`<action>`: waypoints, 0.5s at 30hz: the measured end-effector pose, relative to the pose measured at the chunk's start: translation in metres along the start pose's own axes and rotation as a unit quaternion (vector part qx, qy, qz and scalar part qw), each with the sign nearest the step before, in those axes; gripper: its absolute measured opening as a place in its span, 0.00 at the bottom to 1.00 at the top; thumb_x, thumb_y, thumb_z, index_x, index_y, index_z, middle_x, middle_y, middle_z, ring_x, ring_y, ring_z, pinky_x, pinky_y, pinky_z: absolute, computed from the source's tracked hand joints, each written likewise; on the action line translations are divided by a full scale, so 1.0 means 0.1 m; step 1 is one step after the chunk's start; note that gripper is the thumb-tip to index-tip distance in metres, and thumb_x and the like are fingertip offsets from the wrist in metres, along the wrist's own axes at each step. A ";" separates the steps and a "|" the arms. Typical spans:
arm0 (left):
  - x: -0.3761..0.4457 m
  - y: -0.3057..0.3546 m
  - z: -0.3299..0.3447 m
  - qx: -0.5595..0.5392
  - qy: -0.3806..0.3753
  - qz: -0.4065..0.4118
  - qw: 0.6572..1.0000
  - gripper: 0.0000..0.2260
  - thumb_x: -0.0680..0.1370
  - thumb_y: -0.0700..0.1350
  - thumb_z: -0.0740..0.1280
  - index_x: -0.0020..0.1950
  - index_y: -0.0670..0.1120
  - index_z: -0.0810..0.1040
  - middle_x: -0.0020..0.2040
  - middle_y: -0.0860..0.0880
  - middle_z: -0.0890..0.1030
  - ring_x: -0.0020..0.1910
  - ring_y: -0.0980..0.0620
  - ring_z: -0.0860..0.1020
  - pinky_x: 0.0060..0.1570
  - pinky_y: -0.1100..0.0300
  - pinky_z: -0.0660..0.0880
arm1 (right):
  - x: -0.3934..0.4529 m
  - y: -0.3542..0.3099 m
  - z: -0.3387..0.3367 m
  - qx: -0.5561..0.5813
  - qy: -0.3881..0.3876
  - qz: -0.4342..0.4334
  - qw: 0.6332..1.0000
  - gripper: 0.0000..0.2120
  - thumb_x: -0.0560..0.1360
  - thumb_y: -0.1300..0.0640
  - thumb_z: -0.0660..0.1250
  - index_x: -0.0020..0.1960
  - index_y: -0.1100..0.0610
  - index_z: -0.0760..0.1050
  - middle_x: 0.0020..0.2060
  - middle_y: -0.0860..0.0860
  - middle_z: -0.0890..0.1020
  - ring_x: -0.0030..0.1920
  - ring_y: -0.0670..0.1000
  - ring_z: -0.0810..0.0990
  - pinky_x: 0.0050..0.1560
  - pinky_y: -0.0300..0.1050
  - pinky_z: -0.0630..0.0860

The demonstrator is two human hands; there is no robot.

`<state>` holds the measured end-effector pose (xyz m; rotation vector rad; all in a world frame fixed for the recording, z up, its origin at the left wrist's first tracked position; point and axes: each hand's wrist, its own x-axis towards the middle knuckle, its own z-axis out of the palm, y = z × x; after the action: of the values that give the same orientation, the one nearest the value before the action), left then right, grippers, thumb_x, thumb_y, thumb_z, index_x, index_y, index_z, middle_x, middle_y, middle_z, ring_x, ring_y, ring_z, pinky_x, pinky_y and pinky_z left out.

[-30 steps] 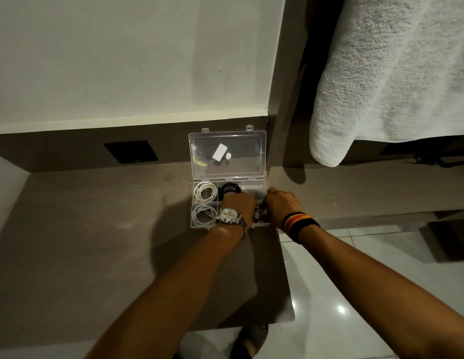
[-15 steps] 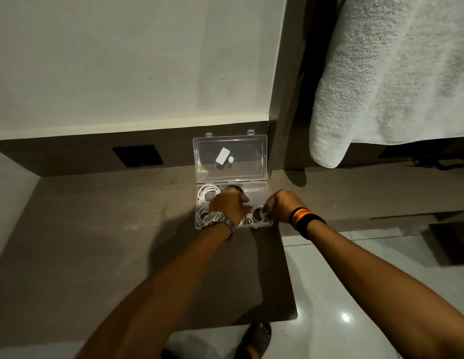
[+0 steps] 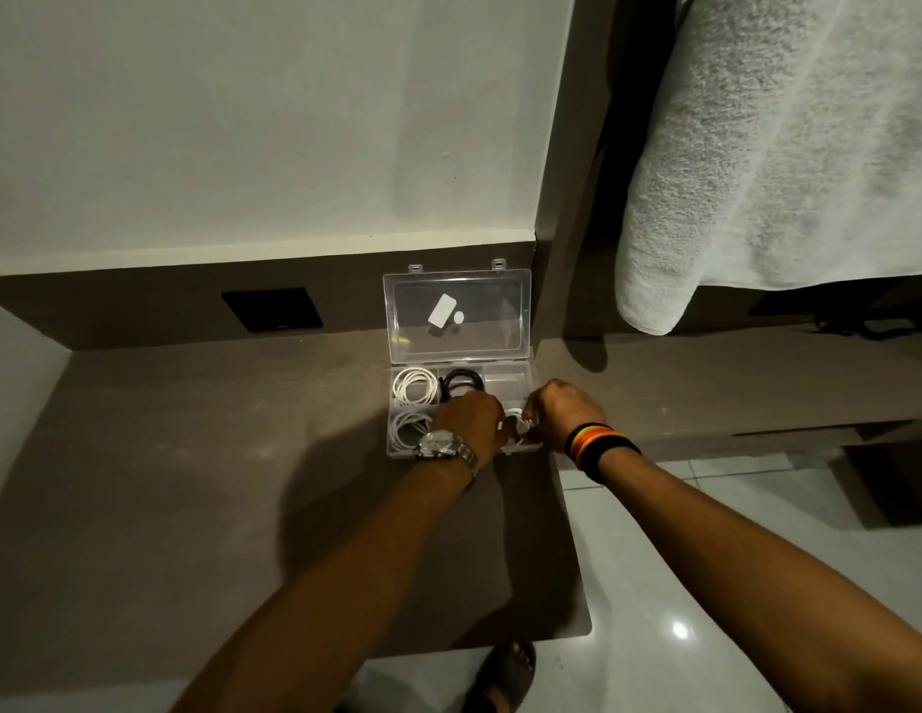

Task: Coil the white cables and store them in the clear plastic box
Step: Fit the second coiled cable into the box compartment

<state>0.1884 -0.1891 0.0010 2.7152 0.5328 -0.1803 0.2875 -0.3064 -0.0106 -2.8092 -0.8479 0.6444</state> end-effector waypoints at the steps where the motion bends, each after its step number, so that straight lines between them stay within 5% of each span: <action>1: 0.01 0.00 0.02 0.016 -0.005 -0.008 1.000 0.15 0.73 0.58 0.72 0.46 0.47 0.85 0.47 0.45 0.82 0.46 0.43 0.82 0.45 0.53 0.79 | 0.00 0.01 0.01 -0.005 0.002 -0.005 1.000 0.12 0.71 0.53 0.79 0.52 0.53 0.83 0.50 0.52 0.82 0.49 0.55 0.82 0.55 0.48 0.80; 9: 0.11 0.09 0.10 0.130 0.005 0.013 0.991 0.12 0.75 0.52 0.71 0.51 0.44 0.83 0.49 0.44 0.84 0.51 0.42 0.82 0.46 0.52 0.78 | 0.11 0.04 0.00 0.026 -0.009 0.002 1.000 0.12 0.73 0.51 0.76 0.53 0.55 0.84 0.50 0.53 0.85 0.48 0.54 0.83 0.53 0.47 0.81; 15: 0.12 0.07 0.14 0.134 0.013 0.000 0.991 0.06 0.76 0.46 0.70 0.48 0.45 0.84 0.48 0.44 0.84 0.48 0.43 0.83 0.44 0.52 0.79 | 0.00 -0.04 0.09 -0.097 0.056 -0.049 0.993 0.18 0.74 0.45 0.74 0.56 0.57 0.80 0.53 0.55 0.81 0.48 0.55 0.82 0.57 0.52 0.80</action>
<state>0.2010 -0.1962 -0.0124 2.9812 0.5515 -0.2326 0.2815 -0.3029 -0.0173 -2.9175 -1.0709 0.4062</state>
